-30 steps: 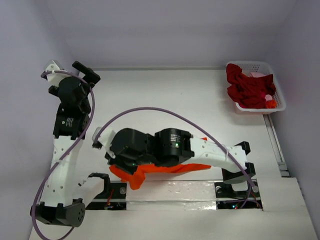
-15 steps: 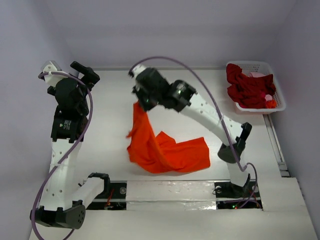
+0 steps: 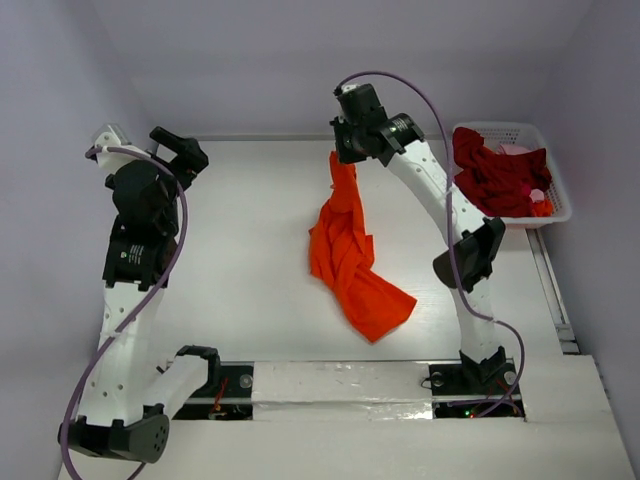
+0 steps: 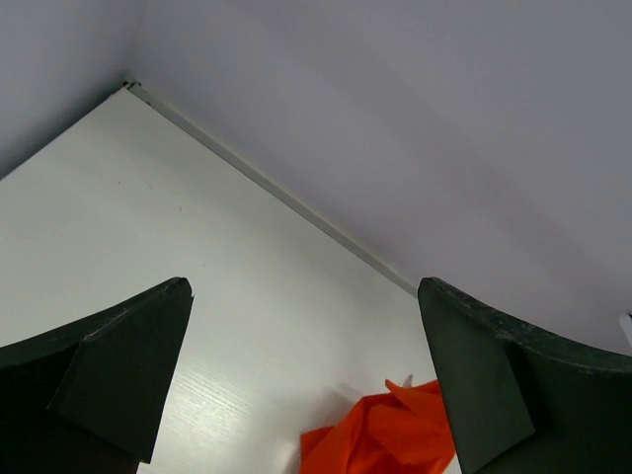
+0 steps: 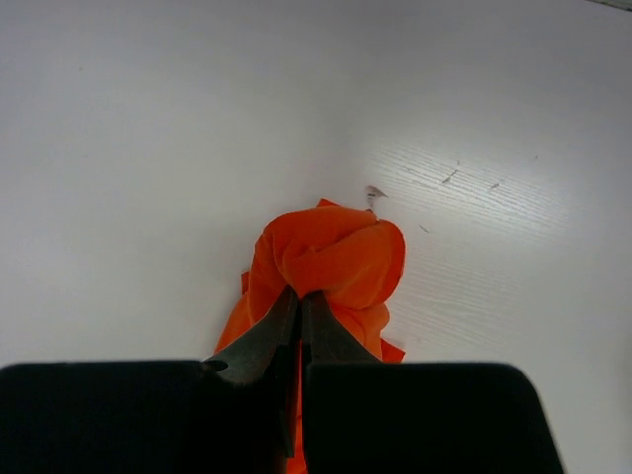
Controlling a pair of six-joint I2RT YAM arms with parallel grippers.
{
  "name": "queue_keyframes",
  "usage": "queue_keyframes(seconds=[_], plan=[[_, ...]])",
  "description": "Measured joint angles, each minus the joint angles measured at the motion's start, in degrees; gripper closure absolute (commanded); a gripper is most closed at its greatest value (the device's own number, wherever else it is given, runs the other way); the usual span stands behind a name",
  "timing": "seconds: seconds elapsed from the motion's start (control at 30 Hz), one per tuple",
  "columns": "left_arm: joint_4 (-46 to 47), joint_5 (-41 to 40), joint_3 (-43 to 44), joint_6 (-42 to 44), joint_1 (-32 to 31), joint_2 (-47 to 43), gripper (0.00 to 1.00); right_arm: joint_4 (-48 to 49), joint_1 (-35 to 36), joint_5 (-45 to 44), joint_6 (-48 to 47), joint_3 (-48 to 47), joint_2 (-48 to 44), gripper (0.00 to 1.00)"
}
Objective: Fold and stack the t-shirts
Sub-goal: Move the tshirt to the center of the board
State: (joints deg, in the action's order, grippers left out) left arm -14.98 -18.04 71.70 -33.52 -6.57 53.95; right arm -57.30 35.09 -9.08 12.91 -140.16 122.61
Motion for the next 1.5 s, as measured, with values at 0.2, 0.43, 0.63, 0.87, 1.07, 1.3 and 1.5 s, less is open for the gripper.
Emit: queue_keyframes(seconds=[0.2, 0.43, 0.63, 0.87, 1.07, 1.3, 1.5], plan=[[-0.5, 1.1, -1.6, 0.1, -0.9, -0.6, 0.01, -0.1, -5.1, -3.0, 1.4, -0.2, 5.4, 1.0], [0.8, 5.7, -3.3, -0.4, -1.9, -0.5, 0.01, -0.5, -10.8, -3.8, 2.3, -0.2, 7.0, 1.0], [1.1, 9.5, -14.4, -2.1, -3.0, -1.6, 0.01, -0.5, -11.8, -4.1, 2.7, -1.9, 6.3, 1.0], [-1.9, 12.7, -19.3, -3.1, -8.0, -3.1, 0.01, -0.6, -15.2, -7.9, 3.7, -2.8, 8.5, 1.0], [-4.5, 24.6, -21.6, -5.6, -11.4, -3.8, 0.01, -0.9, -18.3, -8.3, 4.1, -3.5, 10.3, 1.0], [-8.3, 39.7, -29.9, -10.0, -13.0, -6.5, 0.01, -0.9, -19.2, -8.3, 4.6, -4.0, 10.3, 1.0], [-6.3, 52.5, -41.6, -14.5, -14.8, -4.0, 0.01, -0.8, -19.2, -8.3, 4.7, -4.9, 10.3, 1.0]])
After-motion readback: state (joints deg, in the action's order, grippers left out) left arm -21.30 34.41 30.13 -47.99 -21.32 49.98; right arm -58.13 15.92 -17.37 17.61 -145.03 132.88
